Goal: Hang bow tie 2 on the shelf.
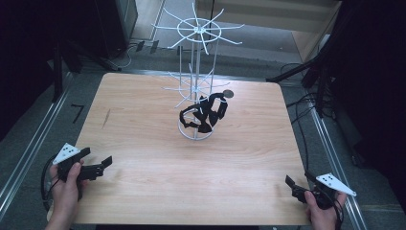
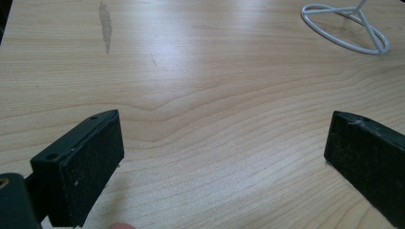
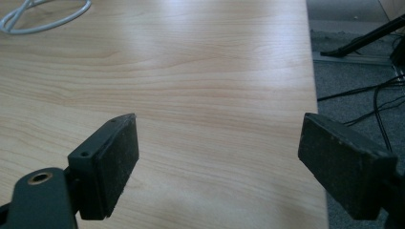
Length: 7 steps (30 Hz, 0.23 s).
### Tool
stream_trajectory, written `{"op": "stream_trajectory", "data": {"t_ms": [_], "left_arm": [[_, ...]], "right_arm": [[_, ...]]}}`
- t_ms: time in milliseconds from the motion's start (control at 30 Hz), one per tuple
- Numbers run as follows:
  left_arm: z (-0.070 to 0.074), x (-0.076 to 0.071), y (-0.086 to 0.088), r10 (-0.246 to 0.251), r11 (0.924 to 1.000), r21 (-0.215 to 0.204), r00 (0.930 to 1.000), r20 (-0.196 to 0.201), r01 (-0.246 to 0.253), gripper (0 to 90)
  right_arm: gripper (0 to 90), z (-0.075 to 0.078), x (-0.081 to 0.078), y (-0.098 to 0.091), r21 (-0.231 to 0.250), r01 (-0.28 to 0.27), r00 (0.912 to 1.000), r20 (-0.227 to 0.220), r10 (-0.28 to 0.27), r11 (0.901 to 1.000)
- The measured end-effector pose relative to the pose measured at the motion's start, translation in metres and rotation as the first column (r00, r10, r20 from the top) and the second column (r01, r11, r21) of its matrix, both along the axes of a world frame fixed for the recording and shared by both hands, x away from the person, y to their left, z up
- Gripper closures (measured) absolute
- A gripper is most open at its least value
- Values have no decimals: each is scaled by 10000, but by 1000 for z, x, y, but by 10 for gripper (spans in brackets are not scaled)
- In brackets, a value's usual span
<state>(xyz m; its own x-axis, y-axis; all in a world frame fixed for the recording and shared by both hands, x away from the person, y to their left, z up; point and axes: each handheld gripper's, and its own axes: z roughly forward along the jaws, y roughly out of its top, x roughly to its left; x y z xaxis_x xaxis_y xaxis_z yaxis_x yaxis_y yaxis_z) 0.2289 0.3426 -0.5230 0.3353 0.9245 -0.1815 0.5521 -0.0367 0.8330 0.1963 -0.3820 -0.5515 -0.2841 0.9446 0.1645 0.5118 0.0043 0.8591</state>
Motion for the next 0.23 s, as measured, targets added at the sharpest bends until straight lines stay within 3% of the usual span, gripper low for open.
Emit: {"op": "stream_trajectory", "data": {"t_ms": [233], "left_arm": [[0, 1, -1, 50, 9999, 92, 10000, -9, -49, 2]], "right_arm": [[148, 0, 2, 0, 332, 96, 9999, -121, -92, 9994]]}}
